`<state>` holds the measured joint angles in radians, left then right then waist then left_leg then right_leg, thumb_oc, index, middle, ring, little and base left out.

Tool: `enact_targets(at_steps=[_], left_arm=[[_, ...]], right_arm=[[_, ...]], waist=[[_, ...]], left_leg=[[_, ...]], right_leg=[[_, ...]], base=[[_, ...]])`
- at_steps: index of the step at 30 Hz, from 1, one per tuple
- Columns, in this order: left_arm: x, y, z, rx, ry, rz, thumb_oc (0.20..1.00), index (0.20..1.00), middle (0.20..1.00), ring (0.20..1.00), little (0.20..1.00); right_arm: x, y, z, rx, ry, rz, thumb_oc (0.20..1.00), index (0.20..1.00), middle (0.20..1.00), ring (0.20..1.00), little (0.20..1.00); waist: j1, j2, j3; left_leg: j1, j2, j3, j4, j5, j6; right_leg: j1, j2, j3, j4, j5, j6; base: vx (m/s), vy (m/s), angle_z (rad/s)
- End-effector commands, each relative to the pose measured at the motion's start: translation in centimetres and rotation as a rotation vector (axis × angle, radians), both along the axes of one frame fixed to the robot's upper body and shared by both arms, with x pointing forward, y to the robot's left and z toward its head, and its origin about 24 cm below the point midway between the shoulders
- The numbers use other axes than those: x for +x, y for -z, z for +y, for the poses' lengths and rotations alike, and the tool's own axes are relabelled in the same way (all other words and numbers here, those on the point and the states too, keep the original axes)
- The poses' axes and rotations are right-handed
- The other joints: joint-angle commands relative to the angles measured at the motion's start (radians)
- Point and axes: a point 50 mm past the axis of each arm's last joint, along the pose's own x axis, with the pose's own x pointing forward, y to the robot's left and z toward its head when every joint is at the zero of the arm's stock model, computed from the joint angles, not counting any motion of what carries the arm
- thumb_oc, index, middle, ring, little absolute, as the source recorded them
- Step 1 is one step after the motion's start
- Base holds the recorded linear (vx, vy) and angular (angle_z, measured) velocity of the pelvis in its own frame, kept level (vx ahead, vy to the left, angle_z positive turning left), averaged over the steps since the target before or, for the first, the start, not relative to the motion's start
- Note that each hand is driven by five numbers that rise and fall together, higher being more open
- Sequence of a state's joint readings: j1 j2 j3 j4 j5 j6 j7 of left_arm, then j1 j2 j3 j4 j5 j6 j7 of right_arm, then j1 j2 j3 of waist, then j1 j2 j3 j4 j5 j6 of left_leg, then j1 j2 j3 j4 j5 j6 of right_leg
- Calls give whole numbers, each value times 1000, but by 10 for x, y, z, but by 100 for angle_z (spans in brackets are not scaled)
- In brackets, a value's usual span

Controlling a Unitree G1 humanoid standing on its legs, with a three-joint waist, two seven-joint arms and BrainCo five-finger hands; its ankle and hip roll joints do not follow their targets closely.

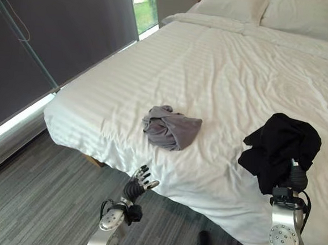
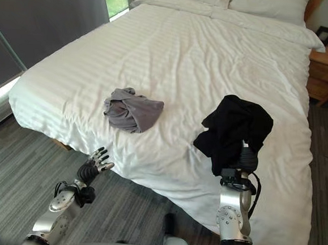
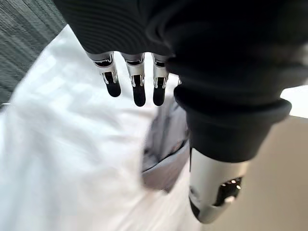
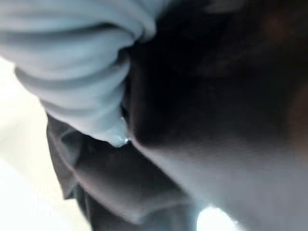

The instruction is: Pick up bed clothes into laundry basket.

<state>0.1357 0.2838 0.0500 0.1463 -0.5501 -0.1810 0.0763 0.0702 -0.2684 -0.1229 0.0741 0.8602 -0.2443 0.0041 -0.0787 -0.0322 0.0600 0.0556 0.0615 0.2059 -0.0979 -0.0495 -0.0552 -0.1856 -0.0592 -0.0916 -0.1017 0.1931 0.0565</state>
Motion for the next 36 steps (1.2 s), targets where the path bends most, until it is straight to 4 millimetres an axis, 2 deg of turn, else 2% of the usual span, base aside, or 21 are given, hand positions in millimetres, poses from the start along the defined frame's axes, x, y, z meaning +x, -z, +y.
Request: enact_targets(at_steps=[1,4,7,8,11,12,13,15,18,20,24,27,32,36], left_arm=[[20,-63,35,75,-135,-287,1000,1000,1000,1000,1000],[28,-77,36,112,-132,-331,1000,1000,1000,1000,1000],[38,-103,41,235,-120,-400,1000,1000,1000,1000,1000],[43,-122,44,308,-118,-451,1000,1000,1000,1000,1000],[51,-148,51,413,-130,-508,1000,1000,1000,1000,1000],[51,-148,51,414,-130,-509,1000,1000,1000,1000,1000],[60,-158,60,499,-142,-488,1000,1000,1000,1000,1000],[67,-162,66,555,-143,-454,1000,1000,1000,1000,1000],[88,-176,98,819,-178,-260,1000,1000,1000,1000,1000],[104,-193,117,980,-227,-131,1000,1000,1000,1000,1000],[118,-199,138,1044,-310,48,1000,1000,1000,1000,1000],[126,-199,138,1063,-312,111,1000,1000,1000,1000,1000],[137,-189,121,1027,-235,77,1000,1000,1000,1000,1000],[150,-183,95,937,-187,11,1000,1000,1000,1000,1000]], right_arm=[[-2,-28,-29,-98,65,-118,200,200,200,200,200],[1,-26,-23,-97,25,-106,200,200,200,200,200],[4,-25,-17,-107,-18,-99,200,200,200,200,200],[5,-24,-14,-105,-38,-95,200,200,200,200,200],[5,-21,-11,-100,-69,-87,200,200,200,200,200],[5,-22,-11,-98,-69,-88,200,200,200,200,200],[5,-18,-7,-103,-105,-71,200,200,200,200,200],[5,-17,-5,-101,-121,-65,200,200,200,200,200],[3,-10,1,-97,-177,-30,200,200,200,200,200],[4,-8,5,-85,-199,-23,200,200,200,200,200],[2,-4,12,-62,-228,-7,200,200,200,200,200],[-2,0,15,-43,-238,5,200,200,200,200,200],[-6,3,22,-46,-289,7,200,200,200,200,200],[-7,6,25,-44,-307,22,200,200,200,200,200]], waist=[[-42,8,43],[-47,8,39],[-54,10,35],[-58,16,34],[-69,24,30],[-69,22,30],[-81,28,29],[-85,29,28],[-115,44,30],[-133,46,35],[-155,48,50],[-166,44,57],[-181,35,68],[-192,35,74]], left_leg=[[43,21,119,11,1,-21],[55,24,126,11,1,-26],[61,30,136,11,4,-32],[63,32,141,11,5,-36],[70,38,149,11,3,-43],[67,36,149,11,8,-43],[68,38,155,11,9,-46],[66,38,161,11,11,-48],[63,40,174,11,15,-52],[45,39,183,11,28,-55],[12,47,190,11,42,-62],[-11,50,197,11,51,-67],[-34,58,214,11,60,-74],[-52,62,218,11,66,-78]], right_leg=[[83,-114,-71,30,-26,121],[93,-112,-75,27,-30,121],[95,-109,-78,23,-33,122],[96,-107,-77,19,-35,124],[102,-102,-76,16,-42,127],[99,-103,-75,14,-38,126],[98,-101,-70,14,-38,127],[94,-100,-68,14,-37,128],[88,-93,-61,14,-33,131],[67,-91,-57,14,-22,132],[31,-87,-51,14,-10,137],[5,-85,-44,14,-3,140],[-31,-77,-26,14,4,141],[-50,-75,-20,14,7,138]], base=[[47,8,-32],[37,-6,-21],[30,-15,-5],[35,-12,-9],[41,-11,-14],[23,4,-8],[17,7,-5],[12,6,-8],[0,12,-14],[-45,-1,-8],[-46,-12,-16],[-32,-16,-11],[-17,-11,-14],[-11,-14,-9]])
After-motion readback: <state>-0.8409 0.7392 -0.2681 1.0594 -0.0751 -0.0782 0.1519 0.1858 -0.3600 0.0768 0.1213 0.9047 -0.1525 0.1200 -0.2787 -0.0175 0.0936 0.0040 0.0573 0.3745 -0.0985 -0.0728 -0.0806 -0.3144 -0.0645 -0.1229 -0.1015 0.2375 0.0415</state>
